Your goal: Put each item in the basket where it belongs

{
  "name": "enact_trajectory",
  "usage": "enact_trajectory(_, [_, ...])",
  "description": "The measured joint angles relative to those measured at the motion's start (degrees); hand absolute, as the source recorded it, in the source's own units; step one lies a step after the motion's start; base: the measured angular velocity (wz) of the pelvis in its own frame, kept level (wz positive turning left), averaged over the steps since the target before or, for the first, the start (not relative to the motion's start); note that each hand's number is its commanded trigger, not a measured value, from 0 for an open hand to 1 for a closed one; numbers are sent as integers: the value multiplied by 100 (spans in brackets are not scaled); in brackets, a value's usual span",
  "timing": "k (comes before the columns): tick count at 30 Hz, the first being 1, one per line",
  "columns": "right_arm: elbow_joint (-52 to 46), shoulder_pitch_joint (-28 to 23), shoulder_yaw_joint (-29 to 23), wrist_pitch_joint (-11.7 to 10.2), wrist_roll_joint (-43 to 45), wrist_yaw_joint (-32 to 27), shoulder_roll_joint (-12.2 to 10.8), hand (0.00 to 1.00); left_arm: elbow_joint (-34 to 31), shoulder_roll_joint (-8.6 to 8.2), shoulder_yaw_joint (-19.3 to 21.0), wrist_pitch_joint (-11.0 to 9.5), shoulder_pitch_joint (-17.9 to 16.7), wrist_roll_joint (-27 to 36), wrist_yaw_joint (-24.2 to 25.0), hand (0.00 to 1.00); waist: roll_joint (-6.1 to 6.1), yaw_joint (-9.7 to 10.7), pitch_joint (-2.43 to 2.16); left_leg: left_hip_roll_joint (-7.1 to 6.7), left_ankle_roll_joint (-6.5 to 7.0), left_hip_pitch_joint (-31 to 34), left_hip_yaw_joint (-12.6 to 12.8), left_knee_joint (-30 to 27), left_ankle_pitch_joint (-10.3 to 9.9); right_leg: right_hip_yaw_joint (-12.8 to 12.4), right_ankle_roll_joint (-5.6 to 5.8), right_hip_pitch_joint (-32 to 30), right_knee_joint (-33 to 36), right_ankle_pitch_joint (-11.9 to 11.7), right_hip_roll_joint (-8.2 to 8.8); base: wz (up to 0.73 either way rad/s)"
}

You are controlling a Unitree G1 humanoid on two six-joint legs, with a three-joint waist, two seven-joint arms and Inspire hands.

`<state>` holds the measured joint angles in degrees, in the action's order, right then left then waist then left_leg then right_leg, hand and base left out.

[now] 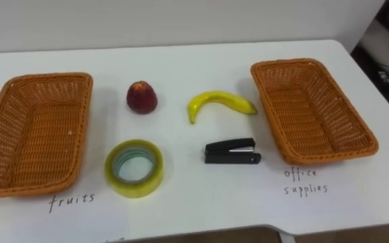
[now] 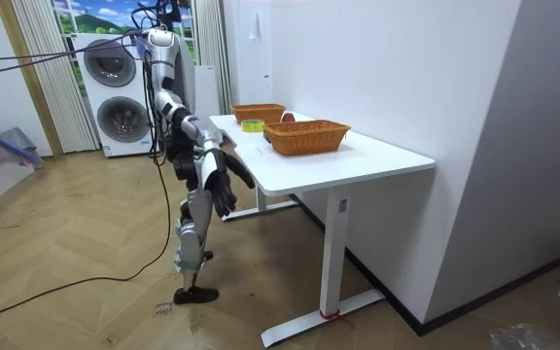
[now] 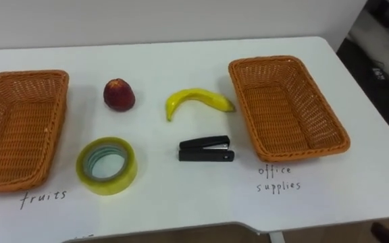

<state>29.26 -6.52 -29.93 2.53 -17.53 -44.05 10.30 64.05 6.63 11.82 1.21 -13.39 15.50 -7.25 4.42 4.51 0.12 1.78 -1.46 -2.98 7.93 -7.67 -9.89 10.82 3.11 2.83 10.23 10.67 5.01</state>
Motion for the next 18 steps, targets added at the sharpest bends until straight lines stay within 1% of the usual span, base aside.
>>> enact_trajectory(1, [-221,-64,5,58,10,-78,-33,0,-1,-3,0,0,-3,-1,0,0,-7,-4,10,0,0,0,2,1,0,-2,1,-12,23,1,3,-5])
enact_trajectory(2, [-667,-216,20,156,13,-218,-83,0,-34,-4,-1,0,-21,0,0,0,-15,-5,20,-1,0,13,17,2,0,-15,7,-45,54,5,10,-13])
enact_trajectory(3, [-1011,-310,117,212,35,-376,-82,0,-75,3,-1,-21,-58,-10,-4,0,-12,-9,27,1,0,24,74,2,0,-58,7,-90,65,4,10,-18])
enact_trajectory(4, [-1194,-334,171,217,56,-447,-82,0,-81,4,0,-40,-72,-18,-4,0,-9,-6,42,2,0,19,106,1,0,-83,6,-97,69,4,9,-25])
enact_trajectory(5, [-1669,-357,200,172,58,-531,-79,0,-80,4,-14,-53,-83,-43,-5,0,-12,-1,60,2,0,15,155,0,0,-136,5,-102,81,3,8,-19])
enact_trajectory(6, [-2140,-352,235,0,124,-566,-27,0,-80,22,-25,-100,-65,-65,1,0,5,3,64,2,0,-5,167,-2,-1,-146,6,-98,98,4,9,-11])
enact_trajectory(7, [-2359,-342,249,-95,191,-569,16,0,-83,35,-22,-142,-51,-66,3,0,20,-3,64,4,0,-11,166,-2,-1,-144,6,-93,99,4,8,0])
enact_trajectory(8, [-2772,-280,262,-269,289,-567,128,0,-88,45,-16,-225,-44,-124,5,0,48,-21,61,4,1,-28,151,-3,-1,-138,7,-88,81,4,4,6])
enact_trajectory(9, [-3126,-164,283,-452,449,-555,222,0,-80,49,-13,-278,-44,-160,5,0,48,-37,58,4,1,-46,143,-3,-1,-139,6,-75,45,4,-1,6])
enact_trajectory(10, [-3273,-112,307,-543,493,-538,262,0,-67,56,-18,-280,-44,-163,5,0,56,-55,53,4,1,-61,137,-4,-1,-136,7,-67,42,4,-3,4])
enact_trajectory(11, [-3541,-87,394,-677,494,-488,339,0,-51,66,-28,-276,-48,-159,4,0,71,-117,48,9,1,-75,134,-4,-1,-133,6,-49,38,4,-8,0])
enact_trajectory(12, [-3760,-89,421,-703,489,-378,343,0,-55,74,-28,-277,-50,-152,4,0,109,-180,46,16,0,-73,129,-4,-2,-130,3,-49,37,2,-15,0])
enact_trajectory(13, [-3839,-86,437,-703,483,-314,343,0,-58,82,-28,-276,-52,-153,4,0,127,-204,42,17,1,-69,121,-4,-2,-123,2,-49,37,1,-16,3])
enact_trajectory(14, [-3957,-69,503,-703,481,-200,343,0,-72,91,-29,-264,-62,-160,5,0,136,-281,35,17,3,-62,114,-1,-4,-119,-2,-57,42,-1,-15,0])
enact_trajectory(16, [-4088,43,664,-679,487,-75,342,0,-101,86,-94,-240,-71,-168,6,0,115,-343,31,16,7,-31,115,0,-8,-120,-2,-89,47,-9,-14,0])
enact_trajectory(17, [-4150,161,804,-665,564,-5,343,0,-91,75,-136,-228,-57,-177,7,0,107,-367,9,16,7,-11,115,-1,-7,-118,-4,-83,52,-13,-14,0])
enact_trajectory(18, [-4233,263,926,-662,695,74,342,0,-88,48,-147,-227,-41,-253,18,0,61,-379,4,17,7,1,112,-2,-7,-113,-7,-84,61,-16,-15,0])
